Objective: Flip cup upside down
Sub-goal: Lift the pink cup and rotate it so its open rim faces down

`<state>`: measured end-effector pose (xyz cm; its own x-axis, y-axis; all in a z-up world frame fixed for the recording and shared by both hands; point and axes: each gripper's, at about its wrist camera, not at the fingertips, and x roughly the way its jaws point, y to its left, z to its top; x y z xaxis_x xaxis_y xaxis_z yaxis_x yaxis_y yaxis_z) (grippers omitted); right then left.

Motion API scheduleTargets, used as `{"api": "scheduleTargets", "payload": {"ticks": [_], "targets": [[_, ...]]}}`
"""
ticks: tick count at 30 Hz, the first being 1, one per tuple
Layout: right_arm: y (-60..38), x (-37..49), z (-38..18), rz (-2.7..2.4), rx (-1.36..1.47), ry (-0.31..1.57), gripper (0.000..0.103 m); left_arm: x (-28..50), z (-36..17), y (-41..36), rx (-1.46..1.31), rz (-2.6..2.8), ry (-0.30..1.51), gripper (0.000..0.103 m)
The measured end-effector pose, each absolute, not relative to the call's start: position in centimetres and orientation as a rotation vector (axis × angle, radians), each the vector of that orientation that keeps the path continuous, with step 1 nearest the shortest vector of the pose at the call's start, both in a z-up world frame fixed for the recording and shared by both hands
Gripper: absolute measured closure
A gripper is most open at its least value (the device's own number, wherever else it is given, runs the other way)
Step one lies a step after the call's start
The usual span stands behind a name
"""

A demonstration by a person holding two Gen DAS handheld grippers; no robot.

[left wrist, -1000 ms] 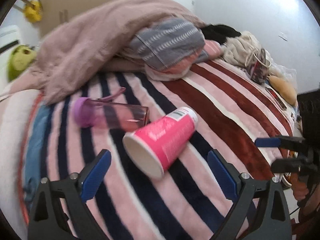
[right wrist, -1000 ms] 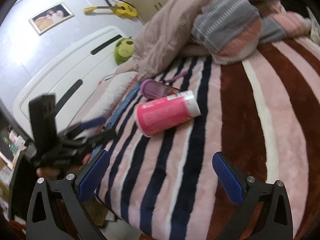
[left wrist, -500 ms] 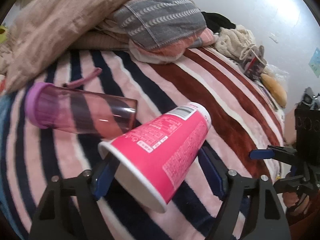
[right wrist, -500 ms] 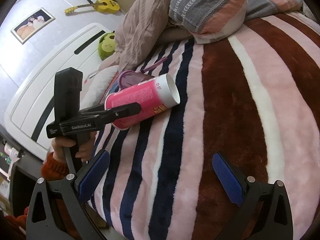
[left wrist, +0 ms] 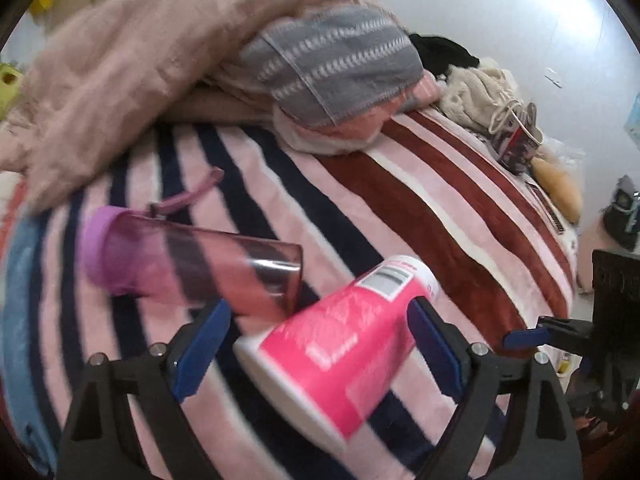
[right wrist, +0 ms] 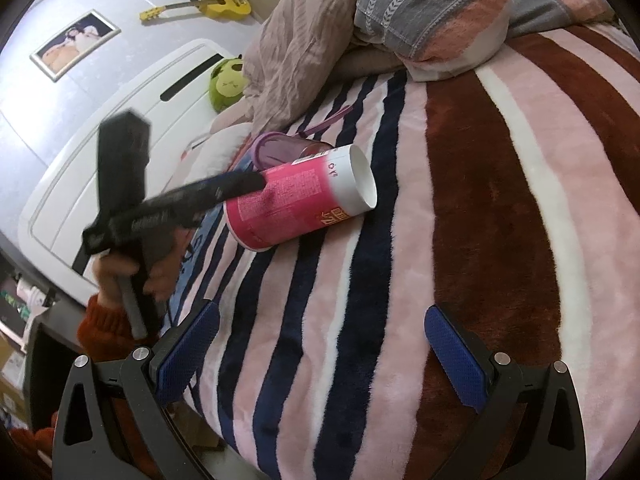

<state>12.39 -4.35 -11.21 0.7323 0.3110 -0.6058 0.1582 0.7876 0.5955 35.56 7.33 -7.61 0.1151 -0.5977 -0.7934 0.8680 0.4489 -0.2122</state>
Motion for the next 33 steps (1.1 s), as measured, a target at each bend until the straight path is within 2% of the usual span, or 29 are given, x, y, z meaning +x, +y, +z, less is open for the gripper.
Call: {"api": "scheduleTargets", "payload": {"ticks": [3,12,14,23,33], "targets": [[-4.9,11.9,-11.2,0.076,0.680,0.755,0.000,36.2,-8.9,6.3,0.334,-1.171,1.052,0.014],[-5.3,11.7,-11.7,0.092,0.721,0.753,0.000,32.4,-8.7,6.8,0.497,-1.140,1.039,0.018],[-5.1,11.8,-11.8,0.107,0.733,0.753,0.000,32.0,-8.9,6.9,0.499,-1.150,1.046,0.030],[-5.8,11.5,-12.2,0.111,0.782,0.750,0.000,31.2,-9.5,6.7,0.474,-1.128,1.100,0.032],[-6.1,12.9,-11.9,0.238,0.889,0.709,0.000,27.8,-9.4,10.1,0.407,-1.170,1.120,0.035]]}}
